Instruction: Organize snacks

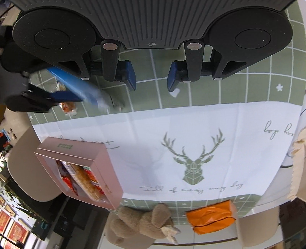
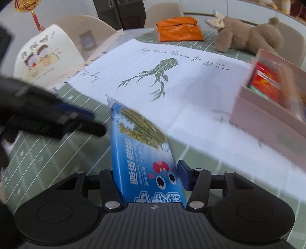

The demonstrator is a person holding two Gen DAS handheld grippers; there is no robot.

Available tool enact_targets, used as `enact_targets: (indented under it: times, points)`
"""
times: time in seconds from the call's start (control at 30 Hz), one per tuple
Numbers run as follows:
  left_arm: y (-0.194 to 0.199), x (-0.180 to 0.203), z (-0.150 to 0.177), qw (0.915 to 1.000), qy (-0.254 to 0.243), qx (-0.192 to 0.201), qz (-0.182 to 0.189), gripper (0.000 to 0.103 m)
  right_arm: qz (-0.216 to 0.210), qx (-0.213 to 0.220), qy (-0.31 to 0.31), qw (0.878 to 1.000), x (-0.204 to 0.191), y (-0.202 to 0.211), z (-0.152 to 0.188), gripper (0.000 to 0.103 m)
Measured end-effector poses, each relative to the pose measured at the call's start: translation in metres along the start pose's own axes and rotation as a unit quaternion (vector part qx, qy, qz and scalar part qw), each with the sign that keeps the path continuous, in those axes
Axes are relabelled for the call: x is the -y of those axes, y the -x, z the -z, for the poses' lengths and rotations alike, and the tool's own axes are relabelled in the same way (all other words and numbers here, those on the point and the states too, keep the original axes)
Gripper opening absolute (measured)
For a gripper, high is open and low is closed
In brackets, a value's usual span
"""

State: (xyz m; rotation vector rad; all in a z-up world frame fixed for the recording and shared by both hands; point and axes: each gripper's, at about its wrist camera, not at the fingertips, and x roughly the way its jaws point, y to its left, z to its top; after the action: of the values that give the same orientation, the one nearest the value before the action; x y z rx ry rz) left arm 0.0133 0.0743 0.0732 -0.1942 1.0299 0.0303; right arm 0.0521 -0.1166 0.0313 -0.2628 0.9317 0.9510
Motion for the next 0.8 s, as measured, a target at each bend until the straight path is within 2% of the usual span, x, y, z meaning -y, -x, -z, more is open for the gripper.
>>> enact_targets:
  times: [0.07,0.2,0.33,0.4,0.5,0.63,0.8]
  points:
    - [-0.002,0.005,0.000,1.0000,-0.004,-0.002,0.004,0.040,0.016,0.025,-0.006,1.000,0.001,0.018,0.015,0.074]
    - [-0.006,0.017,0.001,0.9996,-0.009,-0.014,0.023,0.040,0.065,0.079,-0.064,0.993,0.018,0.048,0.037,0.075]
    - [-0.007,0.022,0.005,0.9970,0.007,-0.034,0.069,0.040,0.135,0.096,-0.129,0.978,0.043,0.058,0.054,0.076]
    - [-0.005,0.020,0.007,0.9958,0.019,-0.038,0.081,0.040,0.141,0.098,-0.165,0.971,0.056,0.061,0.062,0.076]
    - [-0.002,0.018,0.009,0.9962,0.022,-0.035,0.076,0.040,0.138,0.111,-0.201,0.963,0.064,0.067,0.071,0.076]
    - [0.001,0.022,0.008,0.9975,0.014,-0.030,0.063,0.040,0.153,0.117,-0.194,0.962,0.058,0.066,0.074,0.076]
    - [0.003,0.031,0.009,0.9990,-0.016,-0.024,0.035,0.040,0.173,0.149,-0.133,0.964,0.040,0.071,0.060,0.076]
